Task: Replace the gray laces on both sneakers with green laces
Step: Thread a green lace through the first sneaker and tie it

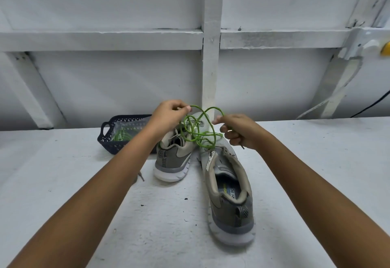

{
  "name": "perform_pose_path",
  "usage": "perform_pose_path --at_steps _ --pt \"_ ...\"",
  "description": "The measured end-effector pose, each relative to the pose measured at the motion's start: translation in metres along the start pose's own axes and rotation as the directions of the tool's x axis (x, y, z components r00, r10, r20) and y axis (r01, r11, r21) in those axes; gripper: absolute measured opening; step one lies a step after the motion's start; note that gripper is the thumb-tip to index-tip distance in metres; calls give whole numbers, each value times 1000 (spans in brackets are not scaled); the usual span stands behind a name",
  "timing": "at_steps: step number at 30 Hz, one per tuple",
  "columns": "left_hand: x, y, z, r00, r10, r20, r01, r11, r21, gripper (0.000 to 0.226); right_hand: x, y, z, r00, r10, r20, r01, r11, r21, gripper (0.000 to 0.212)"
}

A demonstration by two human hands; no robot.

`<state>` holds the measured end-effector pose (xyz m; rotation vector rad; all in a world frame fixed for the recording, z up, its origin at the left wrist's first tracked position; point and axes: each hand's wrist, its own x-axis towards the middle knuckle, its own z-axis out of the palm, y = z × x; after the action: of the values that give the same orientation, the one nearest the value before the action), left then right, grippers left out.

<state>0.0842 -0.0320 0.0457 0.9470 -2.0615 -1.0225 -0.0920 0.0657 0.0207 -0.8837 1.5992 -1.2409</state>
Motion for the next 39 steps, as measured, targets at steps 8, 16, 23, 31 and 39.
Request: perform_pose_path --at_steps 8,16,23,31,39 --pt "2 7 6 968 -23 251 56 991 -123 15 4 8 23 988 -14 154 126 648 -751 35" --pt "5 -1 4 976 -156 152 201 916 -348 12 22 14 11 994 43 -100 -75 937 -340 18" --pt "7 2 4 967 -250 50 226 751 -621 17 20 0 -10 966 7 -258 -11 1000 -15 61" --pt "6 13 22 928 -317 195 312 377 -872 18 -16 -13 26 995 52 83 -37 985 -168 20" --pt "6 12 26 932 -338 133 261 368 -892 19 -31 -4 38 982 -67 179 103 974 -204 16"
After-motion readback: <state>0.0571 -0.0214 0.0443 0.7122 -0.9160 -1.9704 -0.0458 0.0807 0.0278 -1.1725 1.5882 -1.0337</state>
